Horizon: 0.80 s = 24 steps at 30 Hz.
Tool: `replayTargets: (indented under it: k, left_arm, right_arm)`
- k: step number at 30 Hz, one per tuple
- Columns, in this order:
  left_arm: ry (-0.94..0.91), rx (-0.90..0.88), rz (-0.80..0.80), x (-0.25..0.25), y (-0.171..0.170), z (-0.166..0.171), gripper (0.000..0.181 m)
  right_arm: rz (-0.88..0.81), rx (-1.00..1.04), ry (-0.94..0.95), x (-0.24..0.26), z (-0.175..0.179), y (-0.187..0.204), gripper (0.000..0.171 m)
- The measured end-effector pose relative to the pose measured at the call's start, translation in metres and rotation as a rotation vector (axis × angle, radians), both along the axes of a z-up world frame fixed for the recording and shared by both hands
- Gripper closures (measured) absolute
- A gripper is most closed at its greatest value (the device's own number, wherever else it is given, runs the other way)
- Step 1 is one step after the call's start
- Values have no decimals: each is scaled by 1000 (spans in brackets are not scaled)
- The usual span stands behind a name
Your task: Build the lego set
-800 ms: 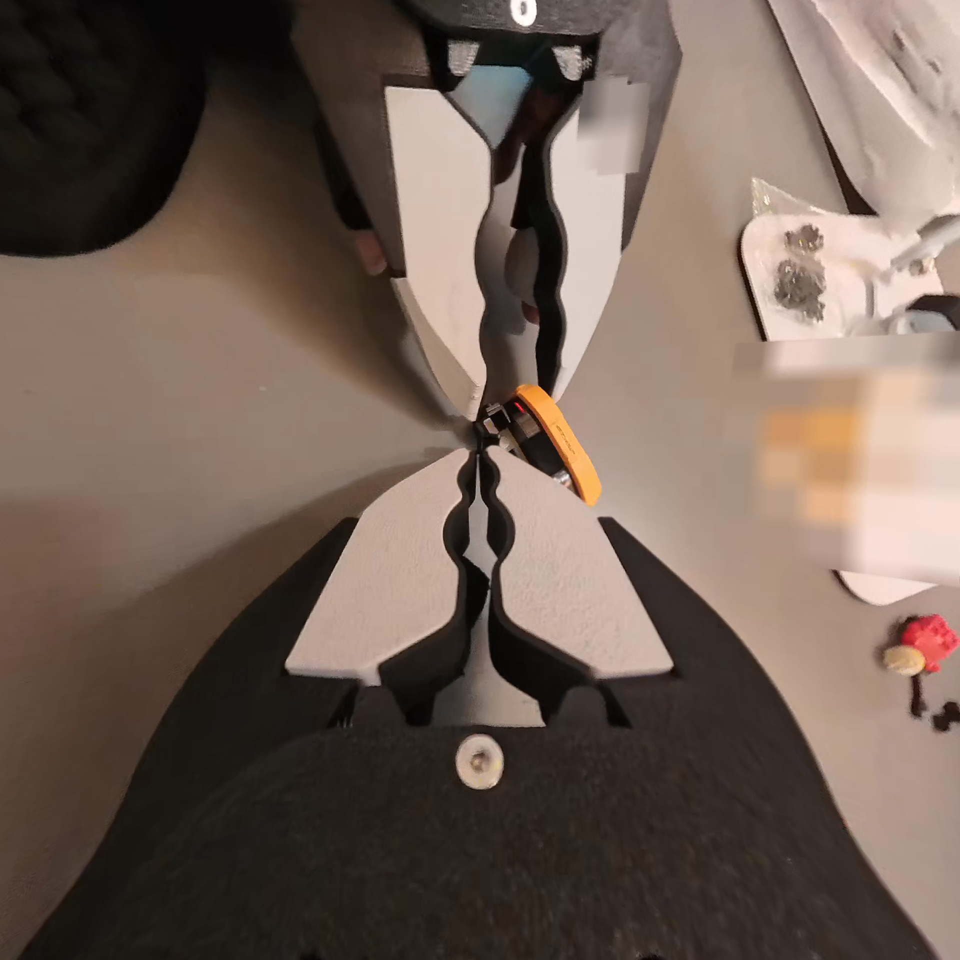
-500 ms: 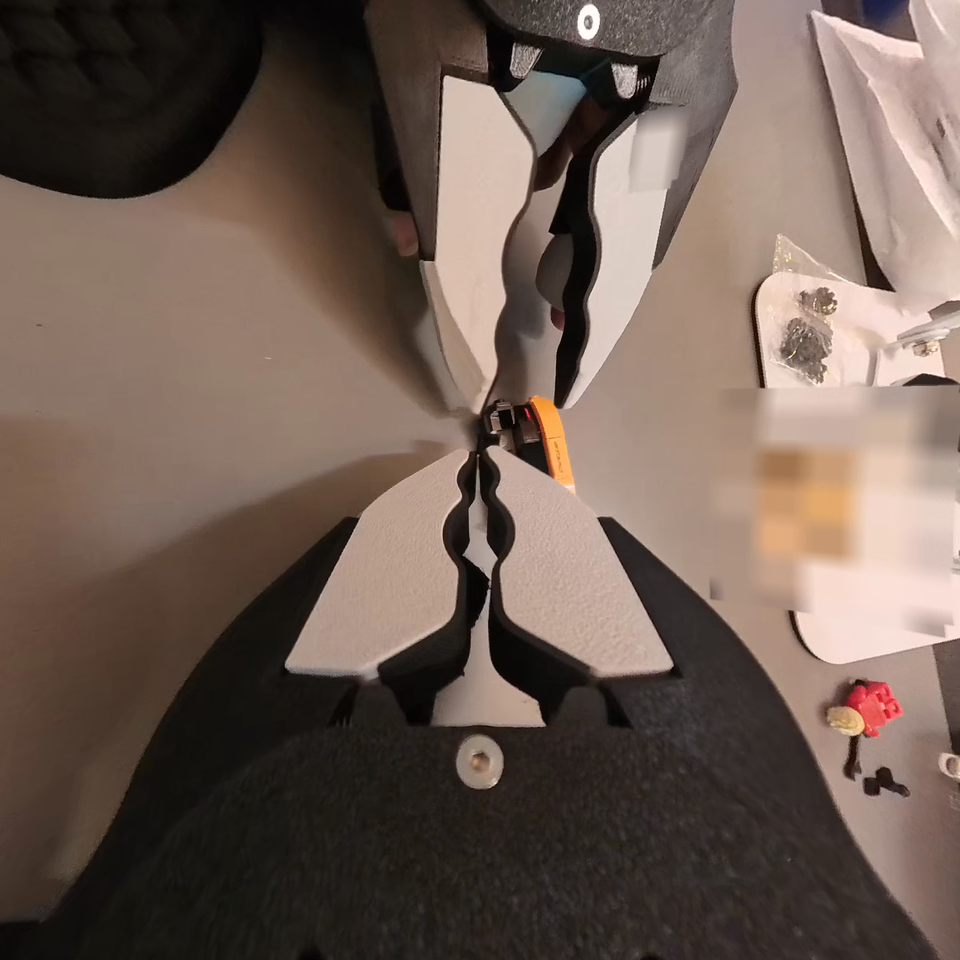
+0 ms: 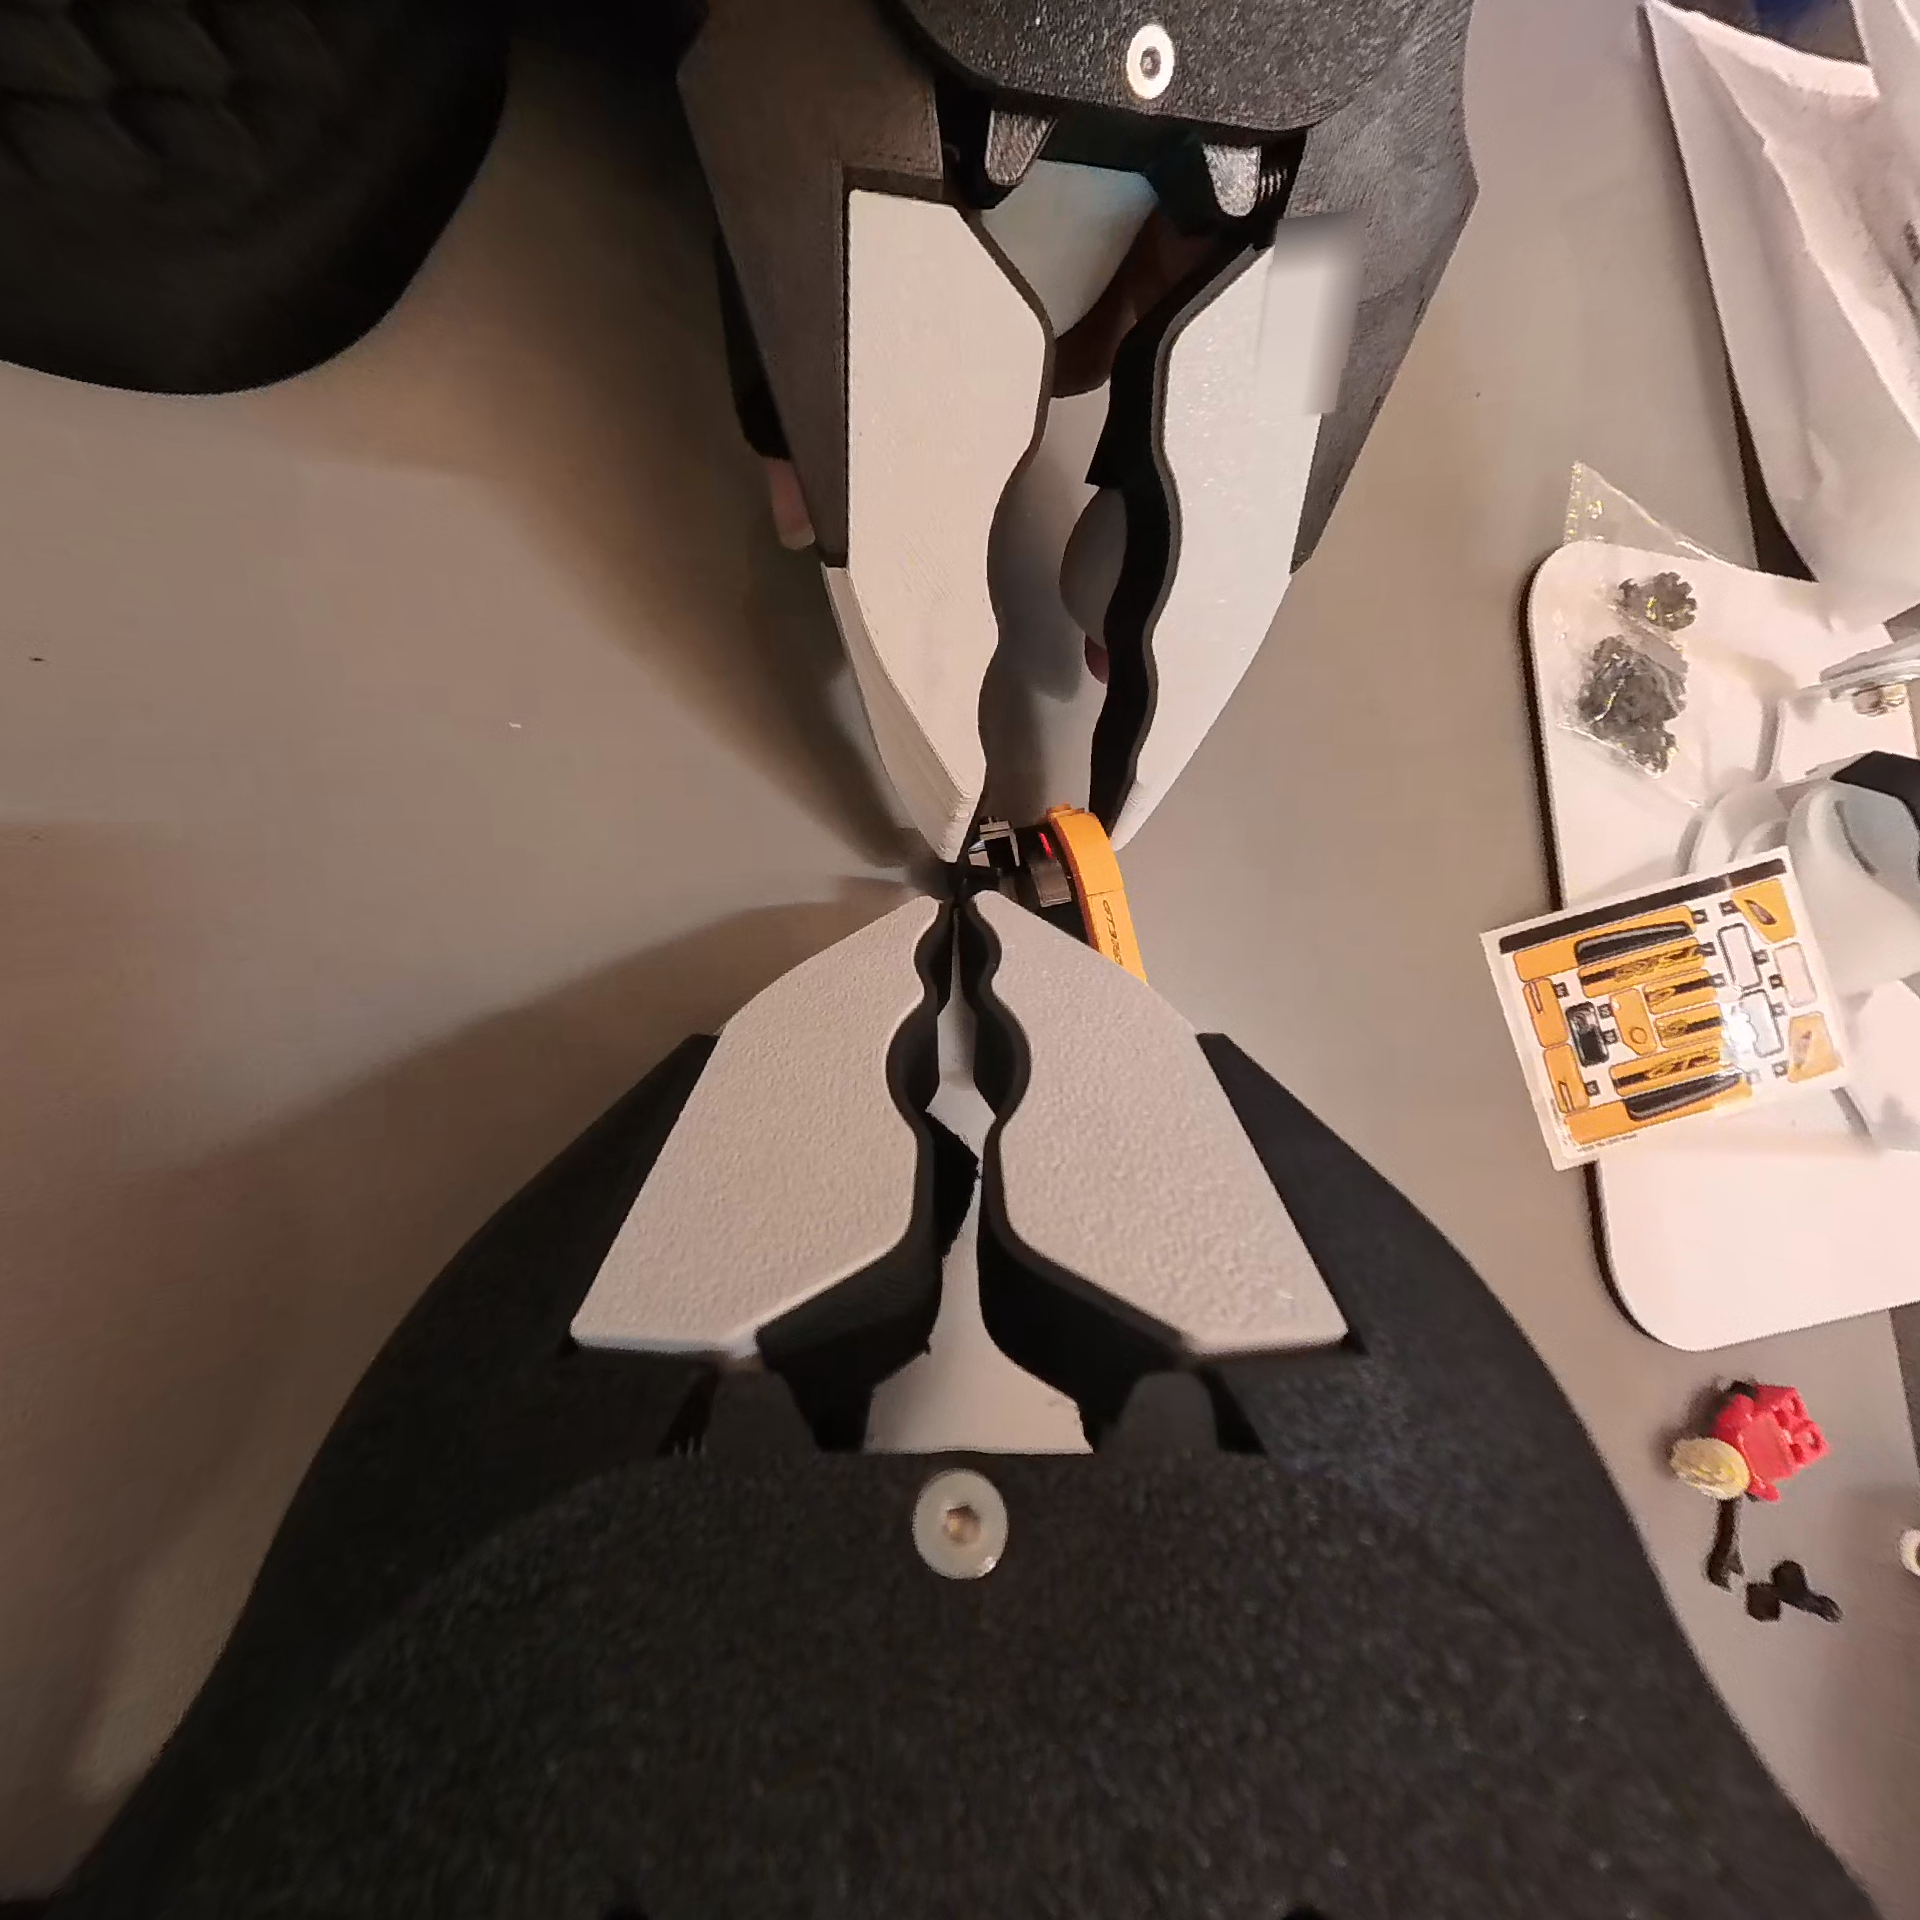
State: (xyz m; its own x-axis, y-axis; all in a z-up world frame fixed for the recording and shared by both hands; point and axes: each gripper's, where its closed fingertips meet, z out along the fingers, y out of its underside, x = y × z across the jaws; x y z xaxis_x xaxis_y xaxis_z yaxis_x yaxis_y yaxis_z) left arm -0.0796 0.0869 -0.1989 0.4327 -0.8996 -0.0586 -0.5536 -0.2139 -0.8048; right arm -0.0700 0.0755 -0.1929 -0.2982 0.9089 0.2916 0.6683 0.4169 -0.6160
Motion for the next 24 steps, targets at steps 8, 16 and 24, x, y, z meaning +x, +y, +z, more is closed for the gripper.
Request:
replayTargets:
  k: [8,16,24]
  left_arm:
    - [-2,-3,-7,0,-1,0,155]
    - [1,-9,-20,1,-4,0,155]
    - [6,-8,-24,2,-5,0,155]
  right_arm:
    - [-19,-5,0,0,-2,2,170]
    - [-61,-30,12,2,-1,3,170]
    - [-103,-35,25,2,0,2,170]
